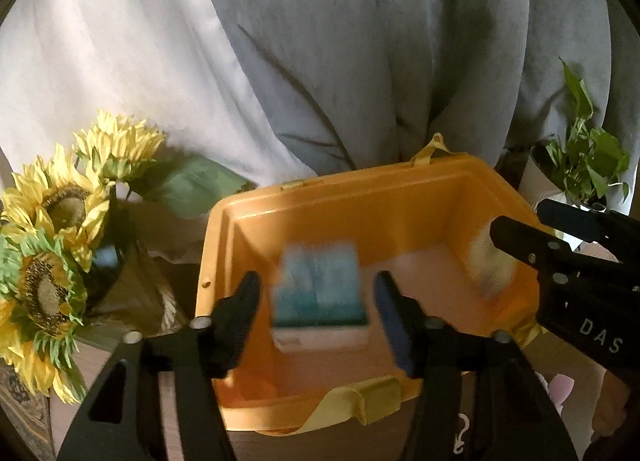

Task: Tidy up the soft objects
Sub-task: 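Open both tools to drop the tissue pack and plush into the basket, then move both open tools back toward the remaining plush pile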

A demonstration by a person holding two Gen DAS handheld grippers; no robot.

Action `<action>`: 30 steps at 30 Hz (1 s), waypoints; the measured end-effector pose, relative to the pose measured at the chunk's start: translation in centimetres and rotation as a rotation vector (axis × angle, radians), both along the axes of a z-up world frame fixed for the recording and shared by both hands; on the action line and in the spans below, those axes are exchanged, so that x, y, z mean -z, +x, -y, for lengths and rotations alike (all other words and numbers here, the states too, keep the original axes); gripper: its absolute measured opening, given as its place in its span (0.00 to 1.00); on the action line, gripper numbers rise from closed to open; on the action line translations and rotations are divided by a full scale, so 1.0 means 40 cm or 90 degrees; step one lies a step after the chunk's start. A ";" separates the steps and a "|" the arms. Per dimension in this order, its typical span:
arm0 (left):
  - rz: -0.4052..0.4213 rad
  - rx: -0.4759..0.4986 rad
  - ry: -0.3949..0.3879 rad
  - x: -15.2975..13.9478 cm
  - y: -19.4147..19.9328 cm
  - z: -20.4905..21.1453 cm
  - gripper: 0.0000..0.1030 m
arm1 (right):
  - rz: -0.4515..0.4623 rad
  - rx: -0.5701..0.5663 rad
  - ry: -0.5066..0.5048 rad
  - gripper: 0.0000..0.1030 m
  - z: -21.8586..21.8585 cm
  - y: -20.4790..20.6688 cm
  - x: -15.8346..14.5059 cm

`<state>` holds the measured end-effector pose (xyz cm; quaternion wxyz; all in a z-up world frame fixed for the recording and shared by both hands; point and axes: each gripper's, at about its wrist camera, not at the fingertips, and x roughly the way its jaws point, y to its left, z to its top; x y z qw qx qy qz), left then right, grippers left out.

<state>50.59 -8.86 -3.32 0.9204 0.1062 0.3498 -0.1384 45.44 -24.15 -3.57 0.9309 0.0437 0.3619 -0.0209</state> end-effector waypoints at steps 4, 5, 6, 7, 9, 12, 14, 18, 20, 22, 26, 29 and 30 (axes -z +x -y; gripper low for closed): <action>0.017 -0.002 0.005 -0.015 -0.013 -0.002 0.66 | 0.007 0.010 -0.007 0.57 0.004 -0.006 -0.008; 0.018 -0.003 0.002 -0.019 -0.017 -0.004 0.68 | 0.009 0.012 -0.005 0.57 0.007 -0.009 -0.010; 0.022 -0.005 -0.004 -0.025 -0.027 -0.008 0.70 | 0.012 0.016 -0.005 0.57 0.009 -0.016 -0.015; 0.025 -0.005 -0.007 -0.030 -0.032 -0.010 0.72 | 0.014 0.018 -0.004 0.57 0.012 -0.020 -0.019; 0.035 -0.009 -0.013 -0.044 -0.053 -0.014 0.73 | 0.026 0.025 -0.003 0.57 0.016 -0.038 -0.032; 0.054 -0.018 -0.031 -0.071 -0.095 -0.026 0.80 | 0.044 0.028 -0.002 0.60 0.017 -0.070 -0.057; 0.066 -0.024 -0.039 -0.087 -0.127 -0.034 0.82 | 0.061 0.032 -0.002 0.63 0.018 -0.098 -0.077; 0.081 -0.024 -0.058 -0.112 -0.185 -0.048 0.84 | 0.091 0.039 -0.002 0.65 0.019 -0.150 -0.112; 0.089 -0.026 -0.066 -0.124 -0.219 -0.055 0.84 | 0.107 0.042 0.001 0.67 0.020 -0.183 -0.130; 0.096 -0.030 -0.067 -0.132 -0.246 -0.058 0.85 | 0.117 0.046 0.000 0.67 0.022 -0.205 -0.142; 0.109 -0.033 -0.070 -0.144 -0.303 -0.065 0.85 | 0.138 0.057 -0.005 0.68 0.027 -0.269 -0.164; 0.116 -0.038 -0.071 -0.151 -0.349 -0.071 0.85 | 0.152 0.068 -0.013 0.68 0.033 -0.312 -0.175; 0.117 -0.039 -0.071 -0.150 -0.360 -0.070 0.86 | 0.156 0.070 -0.015 0.68 0.034 -0.324 -0.177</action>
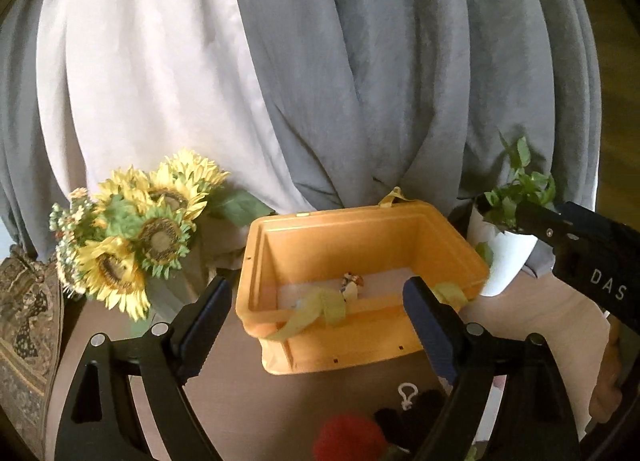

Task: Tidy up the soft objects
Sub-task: 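Move both open tools back toward the remaining plush pile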

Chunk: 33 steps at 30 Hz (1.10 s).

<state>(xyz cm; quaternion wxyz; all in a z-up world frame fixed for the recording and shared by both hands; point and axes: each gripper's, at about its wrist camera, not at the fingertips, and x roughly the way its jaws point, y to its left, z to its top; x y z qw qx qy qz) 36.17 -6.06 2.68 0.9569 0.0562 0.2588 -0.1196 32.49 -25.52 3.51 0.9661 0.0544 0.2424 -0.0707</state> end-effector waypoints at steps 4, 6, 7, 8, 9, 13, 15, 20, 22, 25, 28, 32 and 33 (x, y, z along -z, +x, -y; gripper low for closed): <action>0.004 0.004 0.004 -0.004 -0.051 0.010 0.86 | 0.018 0.012 -0.010 0.68 0.006 -0.058 -0.012; 0.007 0.005 0.007 -0.004 -0.074 0.016 0.87 | 0.022 0.014 -0.011 0.68 0.012 -0.082 -0.015; 0.009 0.007 0.008 -0.004 -0.091 0.019 0.87 | 0.023 0.015 -0.010 0.68 0.015 -0.095 -0.014; 0.011 0.007 0.008 -0.004 -0.099 0.022 0.88 | 0.022 0.016 -0.009 0.68 0.019 -0.104 -0.013; 0.012 0.007 0.010 -0.004 -0.111 0.025 0.88 | 0.022 0.017 -0.005 0.68 0.024 -0.115 -0.011; 0.015 0.002 0.013 0.000 -0.162 0.034 0.88 | 0.018 0.013 0.010 0.68 0.037 -0.152 0.002; 0.018 0.002 0.011 0.006 -0.181 0.037 0.88 | 0.016 0.015 0.016 0.68 0.043 -0.169 0.010; 0.020 -0.001 0.008 0.019 -0.224 0.050 0.88 | 0.015 0.009 0.019 0.68 0.052 -0.206 0.027; 0.020 -0.002 0.005 0.026 -0.243 0.057 0.88 | 0.016 0.007 0.018 0.68 0.057 -0.221 0.034; 0.021 0.000 0.004 0.036 -0.267 0.069 0.88 | 0.014 0.007 0.015 0.68 0.062 -0.239 0.044; 0.015 0.003 0.000 0.050 -0.286 0.077 0.88 | 0.010 0.005 0.019 0.68 0.075 -0.263 0.060; 0.006 0.007 0.004 0.072 -0.312 0.093 0.88 | -0.001 -0.005 0.020 0.68 0.087 -0.285 0.083; 0.003 0.007 0.006 0.078 -0.317 0.096 0.88 | -0.005 -0.007 0.021 0.68 0.089 -0.288 0.089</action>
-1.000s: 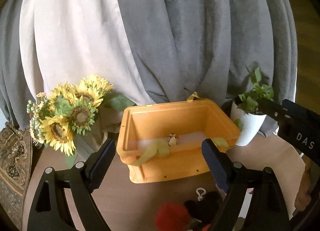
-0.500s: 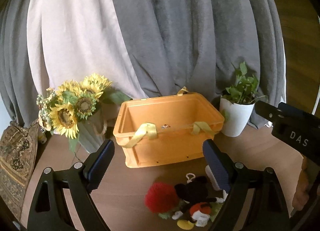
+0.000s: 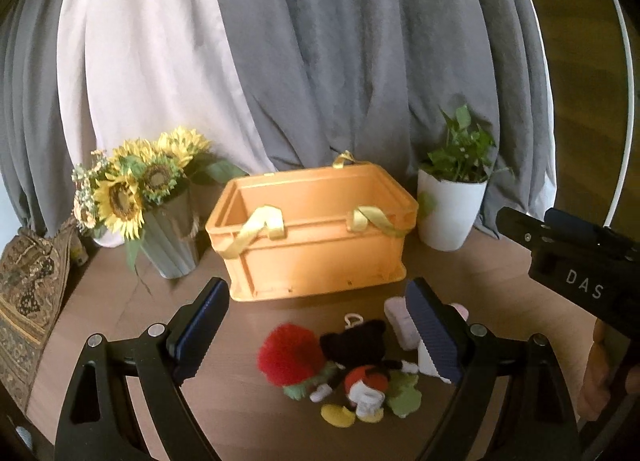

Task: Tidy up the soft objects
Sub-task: 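Move both open tools back toward the remaining plush pile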

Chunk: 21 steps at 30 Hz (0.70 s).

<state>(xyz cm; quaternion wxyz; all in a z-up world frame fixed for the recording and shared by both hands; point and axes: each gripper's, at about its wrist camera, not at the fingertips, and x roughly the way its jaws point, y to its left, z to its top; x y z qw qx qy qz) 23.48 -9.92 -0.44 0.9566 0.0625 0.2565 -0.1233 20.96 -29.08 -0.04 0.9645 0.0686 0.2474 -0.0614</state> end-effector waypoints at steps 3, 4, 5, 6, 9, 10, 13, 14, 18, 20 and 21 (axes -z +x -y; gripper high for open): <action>-0.014 -0.001 0.005 0.018 -0.007 0.011 0.88 | -0.015 -0.011 0.004 0.68 0.006 -0.009 0.023; -0.018 -0.002 0.005 0.023 -0.008 0.013 0.88 | -0.019 -0.012 0.005 0.68 0.007 -0.011 0.030; -0.023 -0.004 0.006 0.031 -0.010 0.016 0.88 | -0.024 -0.015 0.007 0.68 0.009 -0.012 0.036; -0.027 -0.005 0.006 0.034 -0.010 0.017 0.88 | -0.031 -0.018 0.011 0.68 0.012 -0.012 0.046; -0.040 -0.011 0.009 0.053 -0.014 0.025 0.88 | -0.047 -0.026 0.021 0.68 0.022 -0.011 0.068; -0.045 -0.012 0.010 0.061 -0.015 0.027 0.88 | -0.051 -0.028 0.023 0.68 0.025 -0.011 0.074; -0.057 -0.015 0.013 0.082 -0.017 0.034 0.88 | -0.065 -0.037 0.024 0.68 0.029 -0.009 0.096; -0.061 -0.016 0.013 0.089 -0.018 0.036 0.88 | -0.071 -0.040 0.025 0.68 0.030 -0.008 0.103; -0.085 -0.021 0.018 0.122 -0.017 0.047 0.88 | -0.099 -0.046 0.031 0.68 0.036 -0.002 0.142; -0.094 -0.021 0.018 0.138 -0.017 0.051 0.88 | -0.112 -0.049 0.035 0.68 0.041 -0.001 0.163; -0.096 -0.021 0.019 0.143 -0.017 0.053 0.88 | -0.117 -0.050 0.035 0.68 0.042 0.000 0.171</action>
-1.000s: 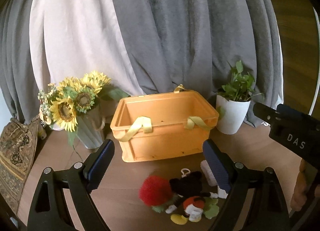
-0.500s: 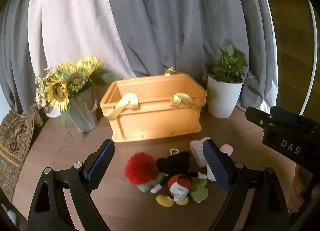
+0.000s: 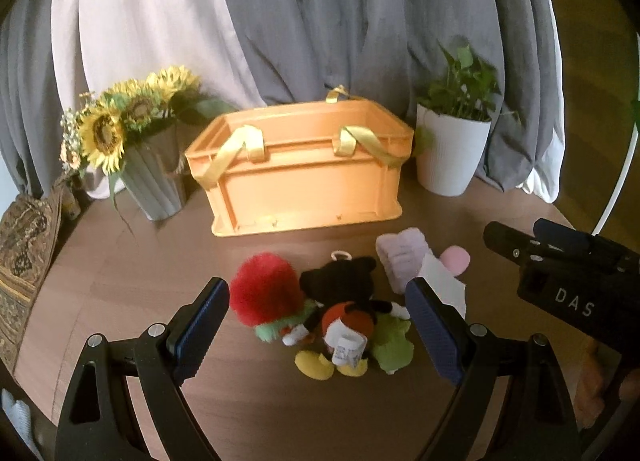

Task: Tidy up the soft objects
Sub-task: 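Move both open tools back toward the remaining plush pile, then grasp the Mickey plush with the left tool while the right grasps the white cloth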

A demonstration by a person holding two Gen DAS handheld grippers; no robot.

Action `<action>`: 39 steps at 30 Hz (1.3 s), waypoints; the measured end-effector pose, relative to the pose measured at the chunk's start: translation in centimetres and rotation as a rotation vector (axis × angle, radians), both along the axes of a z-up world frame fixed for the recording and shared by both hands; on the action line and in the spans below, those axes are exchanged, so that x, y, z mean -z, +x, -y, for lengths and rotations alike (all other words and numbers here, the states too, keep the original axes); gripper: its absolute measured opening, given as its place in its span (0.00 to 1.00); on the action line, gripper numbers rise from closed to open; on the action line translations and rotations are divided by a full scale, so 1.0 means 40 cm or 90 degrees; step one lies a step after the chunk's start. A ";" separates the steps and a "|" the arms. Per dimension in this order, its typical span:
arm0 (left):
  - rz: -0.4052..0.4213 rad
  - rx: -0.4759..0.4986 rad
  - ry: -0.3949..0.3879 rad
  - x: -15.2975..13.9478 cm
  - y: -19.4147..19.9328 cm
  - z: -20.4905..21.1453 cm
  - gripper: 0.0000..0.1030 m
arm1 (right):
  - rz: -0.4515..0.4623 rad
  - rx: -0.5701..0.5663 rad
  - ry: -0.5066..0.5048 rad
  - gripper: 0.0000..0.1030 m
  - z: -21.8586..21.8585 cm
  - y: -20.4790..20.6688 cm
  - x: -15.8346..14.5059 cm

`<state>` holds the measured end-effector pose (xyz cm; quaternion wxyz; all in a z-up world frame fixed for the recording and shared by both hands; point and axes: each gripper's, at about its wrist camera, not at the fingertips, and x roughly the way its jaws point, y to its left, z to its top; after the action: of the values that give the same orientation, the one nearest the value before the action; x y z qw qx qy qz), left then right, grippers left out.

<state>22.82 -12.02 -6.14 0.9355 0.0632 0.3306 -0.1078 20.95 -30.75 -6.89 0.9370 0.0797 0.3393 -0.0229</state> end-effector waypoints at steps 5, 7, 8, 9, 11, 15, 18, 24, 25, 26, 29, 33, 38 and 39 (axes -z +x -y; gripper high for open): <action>-0.015 -0.002 0.007 0.034 0.005 0.011 0.87 | -0.031 -0.009 0.006 0.68 0.006 0.010 0.047; -0.022 -0.002 0.007 0.049 0.009 0.013 0.87 | -0.042 -0.012 0.007 0.68 0.006 0.014 0.068; -0.028 -0.003 0.007 0.058 0.013 0.015 0.87 | -0.046 -0.013 0.008 0.68 0.007 0.016 0.073; -0.031 -0.004 0.007 0.063 0.014 0.017 0.87 | -0.051 -0.016 0.008 0.68 0.006 0.019 0.083; -0.039 -0.004 0.005 0.080 0.021 0.020 0.86 | -0.059 -0.019 0.006 0.68 0.006 0.022 0.097; -0.054 -0.002 0.004 0.108 0.033 0.027 0.83 | -0.075 -0.026 0.006 0.68 0.006 0.033 0.130; -0.065 0.001 0.009 0.129 0.042 0.033 0.81 | -0.091 -0.035 0.004 0.68 0.005 0.044 0.155; -0.068 0.010 0.017 0.151 0.053 0.043 0.79 | -0.111 -0.058 -0.004 0.68 0.002 0.063 0.198; -0.069 0.010 0.017 0.155 0.057 0.044 0.79 | -0.111 -0.061 -0.006 0.68 0.000 0.066 0.202; -0.070 0.011 0.017 0.157 0.060 0.046 0.78 | -0.112 -0.064 -0.011 0.68 -0.001 0.070 0.208; -0.076 0.013 0.014 0.166 0.067 0.049 0.76 | -0.115 -0.073 -0.017 0.68 -0.003 0.082 0.223; -0.087 0.014 0.011 0.181 0.075 0.051 0.72 | -0.119 -0.081 -0.020 0.67 -0.006 0.093 0.245; -0.098 0.010 0.006 0.196 0.081 0.049 0.69 | -0.124 -0.092 -0.028 0.67 -0.016 0.100 0.265; -0.100 0.010 0.004 0.198 0.081 0.049 0.66 | -0.125 -0.096 -0.032 0.66 -0.020 0.101 0.269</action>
<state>26.06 -13.97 -14.05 0.9057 0.0603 0.4025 -0.1183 25.01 -29.96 -17.64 0.9001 0.0279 0.4336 0.0316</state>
